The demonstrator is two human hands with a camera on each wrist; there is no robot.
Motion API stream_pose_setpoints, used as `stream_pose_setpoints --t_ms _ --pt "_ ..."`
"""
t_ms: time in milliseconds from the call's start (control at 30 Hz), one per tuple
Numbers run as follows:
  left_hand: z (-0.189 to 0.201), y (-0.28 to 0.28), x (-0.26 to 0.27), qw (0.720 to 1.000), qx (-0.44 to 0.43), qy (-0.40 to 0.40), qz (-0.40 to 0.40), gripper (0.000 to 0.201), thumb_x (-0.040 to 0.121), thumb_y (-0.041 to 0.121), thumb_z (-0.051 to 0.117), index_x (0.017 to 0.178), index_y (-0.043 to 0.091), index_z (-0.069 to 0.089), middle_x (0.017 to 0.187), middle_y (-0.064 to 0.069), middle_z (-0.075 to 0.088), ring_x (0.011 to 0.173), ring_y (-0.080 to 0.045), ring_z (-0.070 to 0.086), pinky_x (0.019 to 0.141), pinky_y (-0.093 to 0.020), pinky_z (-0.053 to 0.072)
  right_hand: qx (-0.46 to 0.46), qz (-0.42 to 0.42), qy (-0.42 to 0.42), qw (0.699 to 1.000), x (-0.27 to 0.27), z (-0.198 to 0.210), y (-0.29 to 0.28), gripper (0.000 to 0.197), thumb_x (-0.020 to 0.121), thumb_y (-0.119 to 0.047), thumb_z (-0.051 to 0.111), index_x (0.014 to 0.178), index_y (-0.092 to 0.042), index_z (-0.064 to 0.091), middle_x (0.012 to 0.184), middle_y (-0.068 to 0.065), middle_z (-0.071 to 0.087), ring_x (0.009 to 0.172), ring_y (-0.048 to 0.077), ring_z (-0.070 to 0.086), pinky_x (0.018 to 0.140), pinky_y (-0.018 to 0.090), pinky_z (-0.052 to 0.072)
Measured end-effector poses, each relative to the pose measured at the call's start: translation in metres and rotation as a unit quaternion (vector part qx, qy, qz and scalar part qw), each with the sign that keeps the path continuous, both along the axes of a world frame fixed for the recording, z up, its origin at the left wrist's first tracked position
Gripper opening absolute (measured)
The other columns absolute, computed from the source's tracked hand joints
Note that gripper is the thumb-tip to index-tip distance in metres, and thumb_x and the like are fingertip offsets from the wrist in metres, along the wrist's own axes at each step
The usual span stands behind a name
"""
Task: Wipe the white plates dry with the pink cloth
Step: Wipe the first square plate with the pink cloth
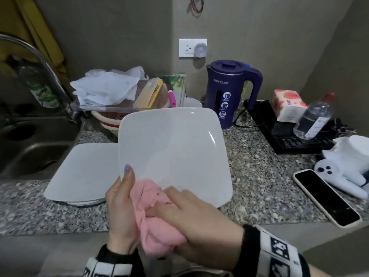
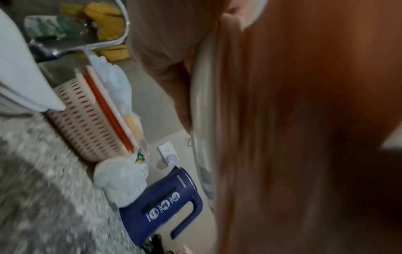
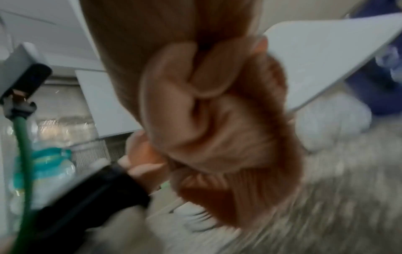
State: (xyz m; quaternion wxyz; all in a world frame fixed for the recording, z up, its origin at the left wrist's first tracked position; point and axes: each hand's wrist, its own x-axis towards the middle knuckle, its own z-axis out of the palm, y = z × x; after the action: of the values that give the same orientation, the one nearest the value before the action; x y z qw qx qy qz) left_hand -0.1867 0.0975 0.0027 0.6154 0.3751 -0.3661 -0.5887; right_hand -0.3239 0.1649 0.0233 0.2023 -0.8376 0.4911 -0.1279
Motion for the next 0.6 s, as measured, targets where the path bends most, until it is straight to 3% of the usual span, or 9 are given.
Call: stream_pose_setpoints --t_ms 33,100,200,300,333,400,467,533,600 --pt "0.000 0.002 0.002 1.000 0.005 0.005 -0.004 0.042 0.078 0.047 0.064 0.096 0.009 0.069 0.098 -0.004 0.074 0.098 -0.018 0.068 0.090 -0.036 0.052 -0.017 -0.017 0.014 1.000 -0.015 0.000 -0.001 0.060 0.076 -0.025 0.057 0.131 -0.038 0.035 0.120 -0.005 0.031 0.098 0.024 0.042 0.075 0.046 0.049" --pt "0.000 0.005 0.004 1.000 -0.003 0.004 0.008 0.035 0.090 0.037 0.055 0.111 0.012 0.068 0.113 0.000 0.072 0.108 -0.019 0.067 0.094 -0.038 0.053 -0.040 -0.082 0.037 0.995 -0.051 -0.001 0.000 0.059 0.073 -0.020 0.054 0.128 -0.036 0.040 0.114 -0.007 0.034 0.094 0.021 0.046 0.074 0.045 0.049" --pt "0.000 0.008 -0.001 1.000 -0.014 0.000 0.003 0.027 0.095 0.027 0.049 0.106 0.013 0.069 0.106 0.003 0.075 0.099 -0.014 0.070 0.083 -0.026 0.057 -0.048 -0.084 0.030 0.995 -0.049 0.002 0.000 0.065 0.073 -0.024 0.062 0.131 -0.037 0.036 0.119 -0.004 0.033 0.100 0.024 0.049 0.081 0.043 0.049" --pt "0.002 0.010 -0.004 0.999 0.001 0.019 -0.026 0.033 0.085 0.029 0.052 0.082 0.007 0.076 0.082 -0.008 0.075 0.078 -0.018 0.071 0.069 -0.024 0.059 -0.037 -0.027 -0.050 0.998 -0.007 0.009 -0.005 0.072 0.076 -0.027 0.070 0.137 -0.038 0.032 0.131 0.001 0.024 0.110 0.032 0.050 0.087 0.046 0.050" --pt "0.003 0.010 -0.004 0.999 0.001 0.022 -0.031 0.033 0.084 0.029 0.051 0.078 0.010 0.078 0.081 -0.008 0.075 0.078 -0.018 0.071 0.069 -0.024 0.059 -0.056 -0.027 -0.056 0.996 -0.005 0.014 -0.011 0.072 0.076 -0.021 0.068 0.137 -0.037 0.033 0.131 0.001 0.022 0.108 0.034 0.052 0.086 0.047 0.051" --pt "0.006 0.011 -0.001 1.000 -0.017 0.018 -0.013 0.031 0.088 0.029 0.051 0.084 0.021 0.080 0.093 -0.002 0.076 0.092 -0.016 0.070 0.079 -0.026 0.058 -0.086 -0.067 -0.037 0.993 -0.020 0.027 -0.024 0.078 0.073 -0.012 0.065 0.139 -0.038 0.032 0.129 0.001 0.023 0.100 0.035 0.056 0.080 0.047 0.053" --pt "0.009 0.012 0.001 0.999 -0.049 0.014 0.002 0.030 0.092 0.028 0.049 0.092 0.032 0.079 0.106 0.006 0.074 0.105 -0.013 0.068 0.088 -0.028 0.054 -0.128 -0.178 -0.021 0.975 -0.052 0.039 -0.035 0.078 0.072 -0.011 0.065 0.140 -0.032 0.034 0.125 0.003 0.027 0.093 0.034 0.056 0.076 0.046 0.052" --pt "0.009 0.014 0.000 0.998 -0.054 0.009 0.002 0.032 0.095 0.028 0.047 0.092 0.037 0.078 0.107 0.010 0.074 0.105 -0.012 0.068 0.088 -0.029 0.055 -0.157 -0.263 0.038 0.951 -0.077 0.041 -0.037 0.074 0.073 -0.014 0.066 0.140 -0.027 0.036 0.120 0.002 0.028 0.092 0.032 0.054 0.077 0.039 0.049" --pt "0.007 0.015 -0.002 0.999 -0.047 0.001 0.011 0.032 0.094 0.027 0.049 0.088 0.036 0.079 0.103 0.010 0.075 0.100 -0.011 0.069 0.084 -0.026 0.056 -0.123 -0.216 0.051 0.967 -0.069 0.030 -0.024 0.074 0.075 -0.018 0.065 0.141 -0.026 0.032 0.122 0.000 0.026 0.095 0.029 0.054 0.079 0.037 0.047"
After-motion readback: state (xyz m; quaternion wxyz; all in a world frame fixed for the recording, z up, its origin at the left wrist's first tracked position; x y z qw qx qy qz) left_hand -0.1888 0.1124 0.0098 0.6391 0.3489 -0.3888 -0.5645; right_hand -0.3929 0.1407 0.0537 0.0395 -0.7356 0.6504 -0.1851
